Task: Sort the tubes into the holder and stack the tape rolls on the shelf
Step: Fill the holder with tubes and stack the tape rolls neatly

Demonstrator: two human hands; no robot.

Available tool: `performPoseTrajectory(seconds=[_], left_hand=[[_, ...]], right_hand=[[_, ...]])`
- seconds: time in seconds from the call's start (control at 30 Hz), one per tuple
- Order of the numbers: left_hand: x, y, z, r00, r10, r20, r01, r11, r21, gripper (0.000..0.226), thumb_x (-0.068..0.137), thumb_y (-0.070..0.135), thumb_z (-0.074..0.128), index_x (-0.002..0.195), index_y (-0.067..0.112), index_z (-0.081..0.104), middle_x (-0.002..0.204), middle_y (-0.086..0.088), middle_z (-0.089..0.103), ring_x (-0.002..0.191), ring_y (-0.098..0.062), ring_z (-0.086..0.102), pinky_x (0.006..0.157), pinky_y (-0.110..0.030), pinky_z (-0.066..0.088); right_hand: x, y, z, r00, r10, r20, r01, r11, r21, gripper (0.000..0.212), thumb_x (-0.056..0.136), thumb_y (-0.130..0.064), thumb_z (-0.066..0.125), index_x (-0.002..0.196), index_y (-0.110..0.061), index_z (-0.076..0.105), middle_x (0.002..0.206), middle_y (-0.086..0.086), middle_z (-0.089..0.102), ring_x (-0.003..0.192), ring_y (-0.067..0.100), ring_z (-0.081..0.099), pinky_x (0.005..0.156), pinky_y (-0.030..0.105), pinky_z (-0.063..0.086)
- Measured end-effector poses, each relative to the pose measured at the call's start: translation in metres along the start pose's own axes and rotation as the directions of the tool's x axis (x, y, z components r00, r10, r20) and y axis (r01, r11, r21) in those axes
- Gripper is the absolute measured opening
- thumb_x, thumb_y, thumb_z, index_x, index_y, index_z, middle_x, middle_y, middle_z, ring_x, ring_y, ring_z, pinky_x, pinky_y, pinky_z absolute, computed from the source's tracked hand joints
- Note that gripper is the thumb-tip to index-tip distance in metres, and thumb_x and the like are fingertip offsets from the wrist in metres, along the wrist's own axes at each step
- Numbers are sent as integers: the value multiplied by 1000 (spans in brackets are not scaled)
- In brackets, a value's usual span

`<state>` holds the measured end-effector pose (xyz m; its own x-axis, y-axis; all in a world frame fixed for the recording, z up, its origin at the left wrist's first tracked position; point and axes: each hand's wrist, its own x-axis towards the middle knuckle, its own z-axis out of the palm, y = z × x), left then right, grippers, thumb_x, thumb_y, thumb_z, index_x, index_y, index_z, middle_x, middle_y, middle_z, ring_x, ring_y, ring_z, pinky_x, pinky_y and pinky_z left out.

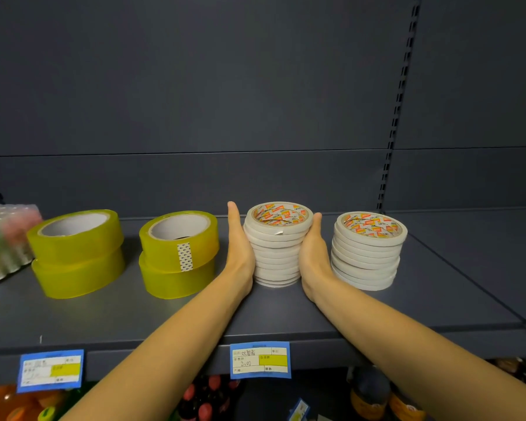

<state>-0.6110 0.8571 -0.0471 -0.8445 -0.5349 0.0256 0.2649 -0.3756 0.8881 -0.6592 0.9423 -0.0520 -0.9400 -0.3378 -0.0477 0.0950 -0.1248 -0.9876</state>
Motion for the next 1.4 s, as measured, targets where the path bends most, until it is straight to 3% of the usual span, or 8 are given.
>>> performPoseTrajectory(seconds=[0.23, 0.5, 0.67, 0.83, 1.03, 1.17, 1.3, 1.4], left_hand=[[0, -3, 2, 996, 11, -87, -13, 1000, -13, 74, 84, 74, 23, 78, 19, 72, 89, -6, 75, 95, -26, 67, 91, -38, 51], [-3, 1, 3, 997, 60, -48, -59, 998, 10, 81, 86, 71, 20, 61, 19, 77, 74, -2, 75, 71, -17, 72, 68, -29, 57], [-6, 5, 6, 945, 307, -110, -298, 951, 87, 58, 93, 56, 30, 87, 14, 70, 84, -4, 75, 87, -23, 71, 80, -34, 56], [-10, 6, 10, 948, 315, -52, -308, 945, 115, 53, 94, 53, 30, 109, 16, 65, 107, -13, 70, 101, -27, 67, 93, -43, 51], [-6, 5, 10, 927, 363, -91, -351, 928, 129, 47, 96, 48, 31, 88, 20, 68, 90, -4, 73, 94, -23, 68, 86, -37, 53], [-7, 6, 8, 958, 271, -94, -265, 962, 70, 60, 92, 58, 29, 93, 14, 70, 97, -12, 73, 97, -27, 68, 88, -39, 53], [-5, 2, 5, 980, 186, -67, -180, 980, 86, 71, 88, 67, 26, 67, 22, 77, 80, -2, 76, 87, -19, 70, 82, -35, 54], [-6, 1, 7, 980, 175, -97, -166, 981, 97, 68, 88, 67, 27, 71, 21, 75, 79, -2, 76, 87, -20, 70, 82, -36, 54]], right_hand=[[-1, 1, 0, 1000, -15, -16, 15, 1000, 27, 64, 99, -52, 13, 128, -16, 58, 128, 7, 61, 120, 23, 55, 105, 39, 42], [-3, -1, -3, 997, -40, 69, 31, 991, 128, 67, 94, -62, 16, 115, -21, 65, 114, 0, 69, 103, 16, 62, 87, 30, 49], [-7, -6, -3, 977, -191, 90, 165, 956, 242, 48, 98, -53, 20, 109, -33, 62, 116, -2, 67, 105, 14, 63, 87, 27, 50], [-7, -8, 2, 964, -238, 116, 221, 965, 144, 55, 96, -58, 18, 114, -32, 64, 112, -2, 70, 100, 11, 66, 78, 22, 53], [-8, -11, 4, 972, -203, 118, 190, 976, 107, 50, 95, -60, 24, 93, -35, 68, 105, -1, 72, 97, 15, 68, 82, 30, 55], [-9, -6, 2, 989, -120, 91, 107, 985, 134, 61, 92, -66, 21, 102, -28, 68, 104, 0, 72, 99, 18, 66, 89, 36, 53], [-7, -2, -1, 997, -23, 74, 15, 994, 104, 70, 90, -69, 15, 112, -25, 66, 112, 2, 70, 108, 21, 62, 97, 39, 48], [-7, -2, 1, 999, 4, 50, -6, 999, 45, 73, 88, -71, 13, 112, -26, 65, 118, 3, 67, 113, 23, 59, 103, 44, 44]])
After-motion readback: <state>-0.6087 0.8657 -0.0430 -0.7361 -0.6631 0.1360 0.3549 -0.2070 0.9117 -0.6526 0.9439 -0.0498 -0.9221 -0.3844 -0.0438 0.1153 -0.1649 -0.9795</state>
